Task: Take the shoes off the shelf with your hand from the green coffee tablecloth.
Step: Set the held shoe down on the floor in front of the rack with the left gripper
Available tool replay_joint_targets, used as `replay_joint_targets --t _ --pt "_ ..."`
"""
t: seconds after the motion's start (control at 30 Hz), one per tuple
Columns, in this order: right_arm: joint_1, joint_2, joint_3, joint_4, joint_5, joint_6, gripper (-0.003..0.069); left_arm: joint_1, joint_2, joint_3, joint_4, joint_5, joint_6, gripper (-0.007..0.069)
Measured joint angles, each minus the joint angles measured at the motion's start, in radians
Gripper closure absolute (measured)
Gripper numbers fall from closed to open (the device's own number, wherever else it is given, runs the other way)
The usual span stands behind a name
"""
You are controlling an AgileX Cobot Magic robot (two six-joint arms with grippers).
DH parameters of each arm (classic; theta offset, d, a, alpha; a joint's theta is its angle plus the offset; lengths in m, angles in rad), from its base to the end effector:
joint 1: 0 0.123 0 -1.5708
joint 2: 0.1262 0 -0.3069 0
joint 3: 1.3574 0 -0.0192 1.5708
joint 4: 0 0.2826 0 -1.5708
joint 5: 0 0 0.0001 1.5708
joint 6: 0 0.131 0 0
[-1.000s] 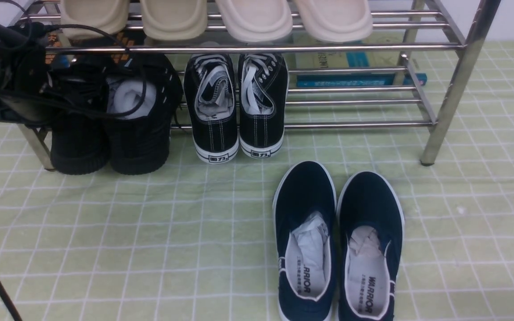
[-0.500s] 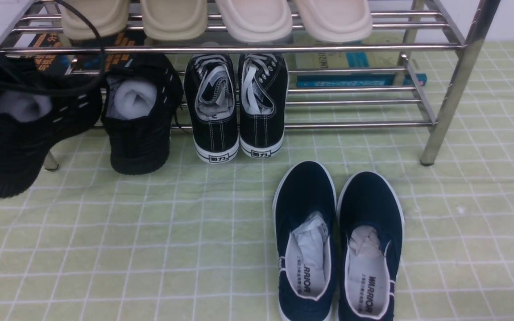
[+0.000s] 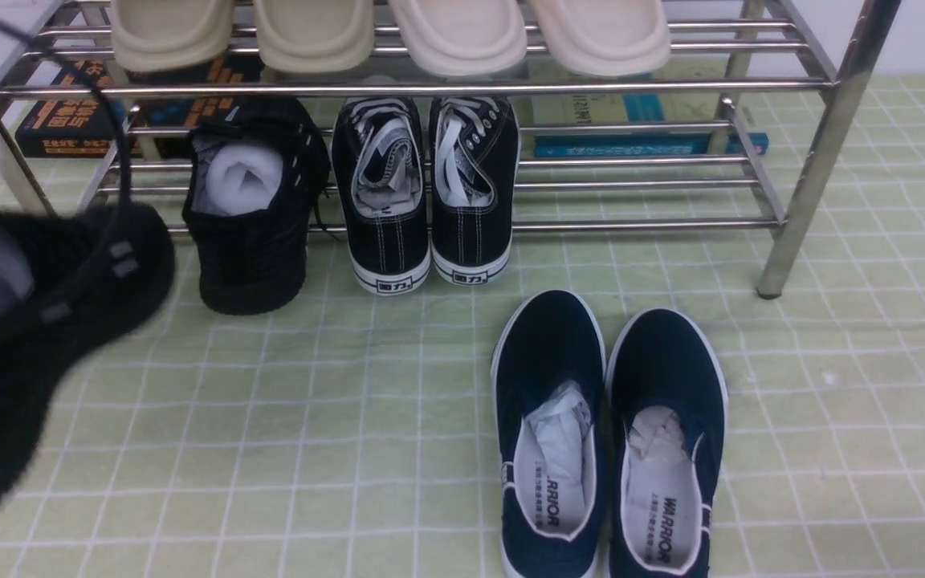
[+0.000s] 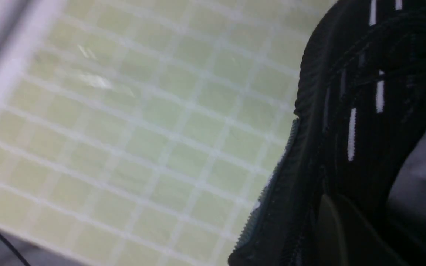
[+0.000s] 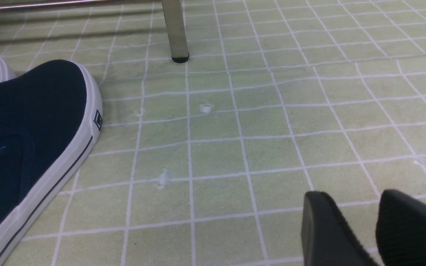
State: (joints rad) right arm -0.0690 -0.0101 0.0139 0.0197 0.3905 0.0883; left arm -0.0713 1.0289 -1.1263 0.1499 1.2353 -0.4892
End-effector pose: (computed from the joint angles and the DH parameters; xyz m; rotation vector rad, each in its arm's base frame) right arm 0.0999 -0.0059 0.1615 0.1595 1.8712 0.0328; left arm 0.2159 0.0031 0.3621 -0.5246 2.5475 0.0022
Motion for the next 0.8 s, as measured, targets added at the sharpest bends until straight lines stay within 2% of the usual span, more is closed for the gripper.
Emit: replay_joint_targets --t 0.33,0.47,0.63,0.8 --pt "0.000 0.000 0.000 0.000 0.000 0.000 0.0421 0.000 -0.143 0.334 -0.124 -0.018 -0.057 0.0608" --pt "0.000 0.000 0.000 0.000 0.000 0.000 0.0421 0.000 -0.146 0.433 -0.193 -0.187 -0.057 0.0606" --pt "0.000 0.000 0.000 0.000 0.000 0.000 0.0421 0.000 -0.146 0.462 -0.223 -0.337 -0.085 0.0606" --pt "0.000 0.000 0.000 0.000 0.000 0.000 0.0421 0.000 -0.146 0.462 -0.223 -0.426 -0.117 0.0604"
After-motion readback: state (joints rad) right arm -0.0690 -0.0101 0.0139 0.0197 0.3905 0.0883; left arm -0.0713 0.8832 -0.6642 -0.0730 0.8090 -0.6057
